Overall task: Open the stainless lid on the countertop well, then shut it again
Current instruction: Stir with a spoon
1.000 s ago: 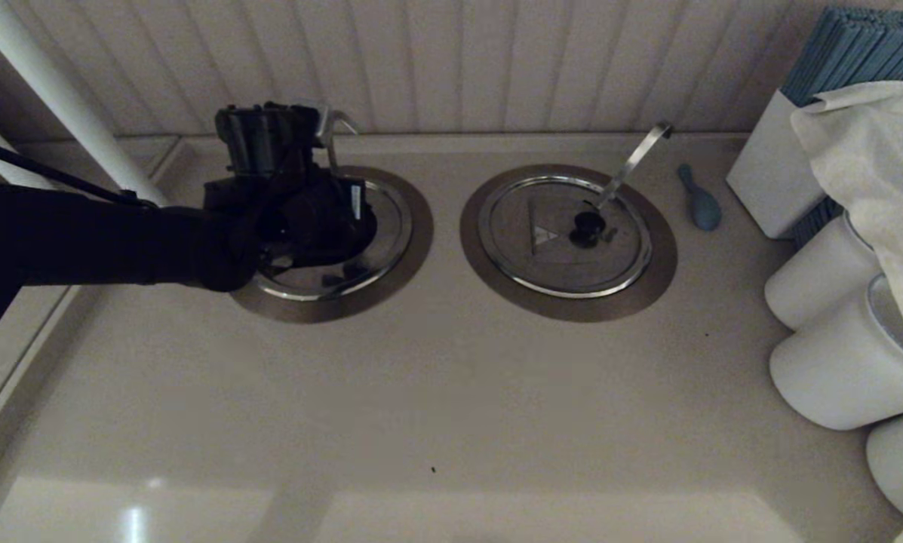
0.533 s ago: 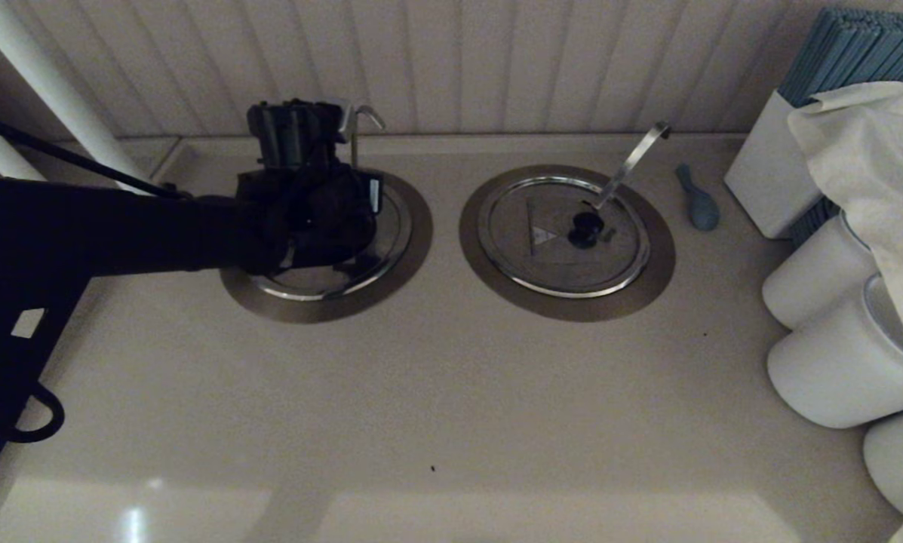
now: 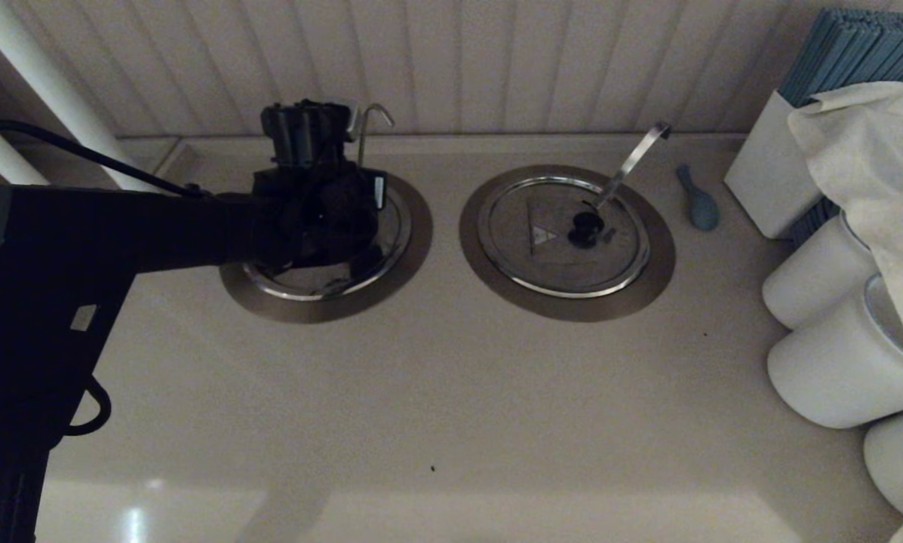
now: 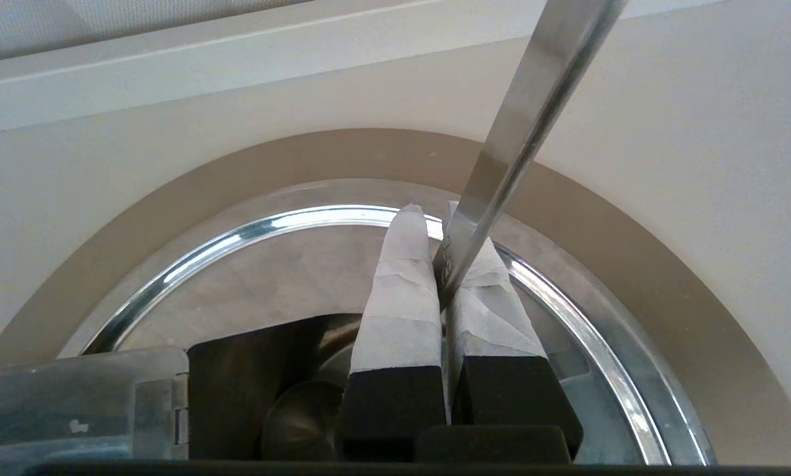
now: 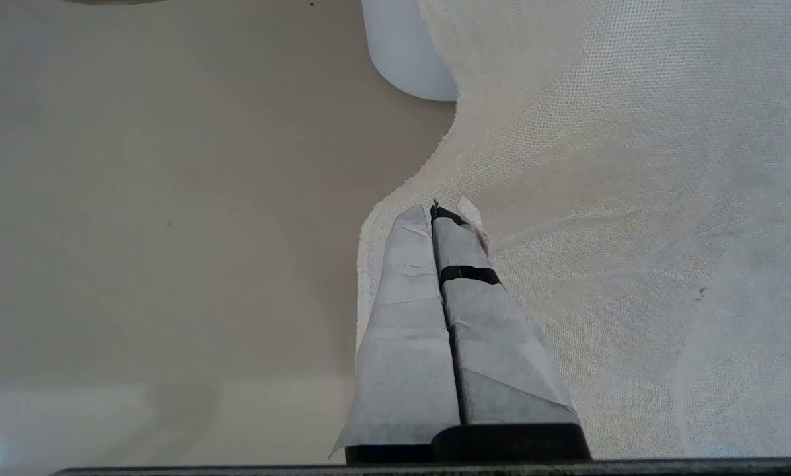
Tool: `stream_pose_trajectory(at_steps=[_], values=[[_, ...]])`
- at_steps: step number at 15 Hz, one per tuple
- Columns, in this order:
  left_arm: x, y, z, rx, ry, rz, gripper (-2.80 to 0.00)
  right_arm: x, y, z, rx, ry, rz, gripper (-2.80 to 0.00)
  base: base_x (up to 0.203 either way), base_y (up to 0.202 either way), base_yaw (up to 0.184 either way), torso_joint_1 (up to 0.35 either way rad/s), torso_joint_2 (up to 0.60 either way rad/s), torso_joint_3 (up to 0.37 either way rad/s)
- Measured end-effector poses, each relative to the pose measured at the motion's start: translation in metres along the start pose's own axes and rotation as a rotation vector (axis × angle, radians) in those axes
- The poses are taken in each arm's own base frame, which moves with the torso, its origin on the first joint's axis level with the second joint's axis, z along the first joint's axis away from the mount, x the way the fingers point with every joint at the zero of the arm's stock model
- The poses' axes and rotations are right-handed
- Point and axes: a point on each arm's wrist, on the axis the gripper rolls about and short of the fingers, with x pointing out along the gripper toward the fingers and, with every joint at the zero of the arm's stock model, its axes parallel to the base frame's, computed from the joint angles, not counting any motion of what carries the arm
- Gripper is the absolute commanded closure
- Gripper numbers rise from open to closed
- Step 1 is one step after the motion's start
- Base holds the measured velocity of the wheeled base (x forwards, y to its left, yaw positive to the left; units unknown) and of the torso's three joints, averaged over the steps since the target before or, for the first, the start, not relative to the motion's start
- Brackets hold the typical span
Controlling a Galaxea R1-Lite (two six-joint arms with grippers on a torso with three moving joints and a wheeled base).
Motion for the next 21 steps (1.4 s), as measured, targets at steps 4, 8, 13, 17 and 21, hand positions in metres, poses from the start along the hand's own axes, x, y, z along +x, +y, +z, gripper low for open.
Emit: stream_pose_trajectory(at_steps=[4,8,13,17,21], values=[[0.0,0.0,0.001,-0.009,-0.004,-0.001,0.0,0.0,0.0,0.0,0.0,0.0,0.0,0.0,0.0,0.0,0.0,0.0,0.0,0.0],[-0.002,0.0,0.0,-0.011,0.007,-0.001,-2.8,0.0,0.0,0.0,0.0,0.0,0.0,0.0,0.0,0.0,0.0,0.0,0.0,0.0],[-0.008,0.002,0.011,-0.081,-0.02,-0.006,-2.8,0.0,0.0,0.0,0.0,0.0,0.0,0.0,0.0,0.0,0.0,0.0,0.0,0.0],[-0.015,0.005,0.018,-0.12,-0.032,-0.006,-2.8,0.0,0.0,0.0,0.001,0.0,0.0,0.0,0.0,0.0,0.0,0.0,0.0,0.0],[-0.021,0.007,0.016,-0.123,-0.02,-0.008,-2.8,0.0,0.0,0.0,0.0,0.0,0.0,0.0,0.0,0.0,0.0,0.0,0.0,0.0]])
